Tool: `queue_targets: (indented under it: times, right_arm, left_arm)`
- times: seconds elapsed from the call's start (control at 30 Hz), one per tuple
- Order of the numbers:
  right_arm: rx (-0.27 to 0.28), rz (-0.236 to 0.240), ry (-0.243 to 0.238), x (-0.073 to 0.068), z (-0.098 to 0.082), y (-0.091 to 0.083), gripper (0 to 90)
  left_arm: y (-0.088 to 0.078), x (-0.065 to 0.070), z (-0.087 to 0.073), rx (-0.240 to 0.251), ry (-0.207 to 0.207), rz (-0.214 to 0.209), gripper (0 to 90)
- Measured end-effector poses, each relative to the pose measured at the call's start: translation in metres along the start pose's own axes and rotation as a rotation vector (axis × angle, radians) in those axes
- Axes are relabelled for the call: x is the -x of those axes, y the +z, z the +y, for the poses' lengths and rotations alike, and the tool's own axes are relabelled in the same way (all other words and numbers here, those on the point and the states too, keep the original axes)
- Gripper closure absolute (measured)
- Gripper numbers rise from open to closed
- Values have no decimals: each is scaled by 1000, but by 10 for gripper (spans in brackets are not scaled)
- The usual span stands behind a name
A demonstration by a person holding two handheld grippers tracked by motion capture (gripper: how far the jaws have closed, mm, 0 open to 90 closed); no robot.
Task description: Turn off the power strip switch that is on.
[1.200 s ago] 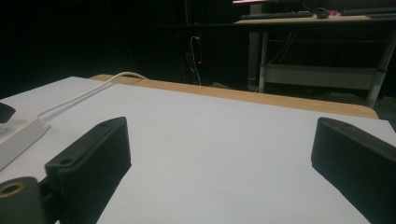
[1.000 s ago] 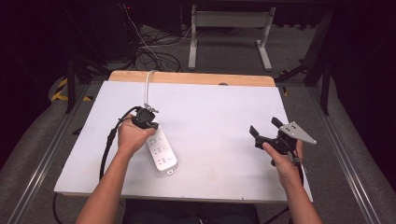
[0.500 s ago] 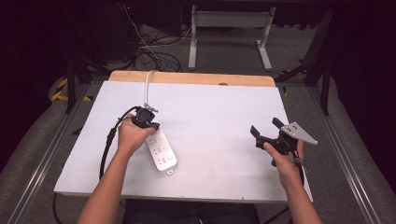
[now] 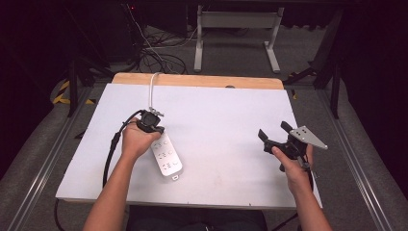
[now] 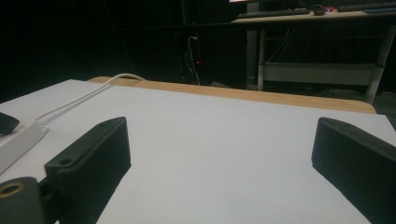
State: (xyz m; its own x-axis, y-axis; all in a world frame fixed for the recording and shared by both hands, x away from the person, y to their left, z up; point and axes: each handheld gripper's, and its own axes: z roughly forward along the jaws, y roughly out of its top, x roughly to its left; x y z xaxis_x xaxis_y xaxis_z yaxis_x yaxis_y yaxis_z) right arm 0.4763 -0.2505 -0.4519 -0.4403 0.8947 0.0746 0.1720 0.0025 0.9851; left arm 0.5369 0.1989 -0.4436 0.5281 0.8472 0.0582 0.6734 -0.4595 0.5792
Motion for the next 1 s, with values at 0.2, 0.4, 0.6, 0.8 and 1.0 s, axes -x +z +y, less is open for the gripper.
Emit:
queue_targets:
  times: [0.2, 0.4, 0.6, 0.8, 1.0]
  right_arm:
    - [-2, 1, 0, 0, 0, 1, 52]
    - [-1, 3, 0, 0, 0, 1, 53]
    - [3, 4, 1, 0, 1, 0, 53]
    - [2, 4, 4, 1, 1, 0, 53]
    - [-2, 3, 1, 0, 1, 1, 53]
  left_arm:
    - [0, 2, 0, -2, -20, 8, 900]
    - [0, 2, -1, 3, -28, 24, 900]
    - [1, 5, 3, -33, -26, 35, 900]
    - [1, 3, 3, -36, -37, 19, 900]
    - [1, 2, 3, -35, -33, 15, 900]
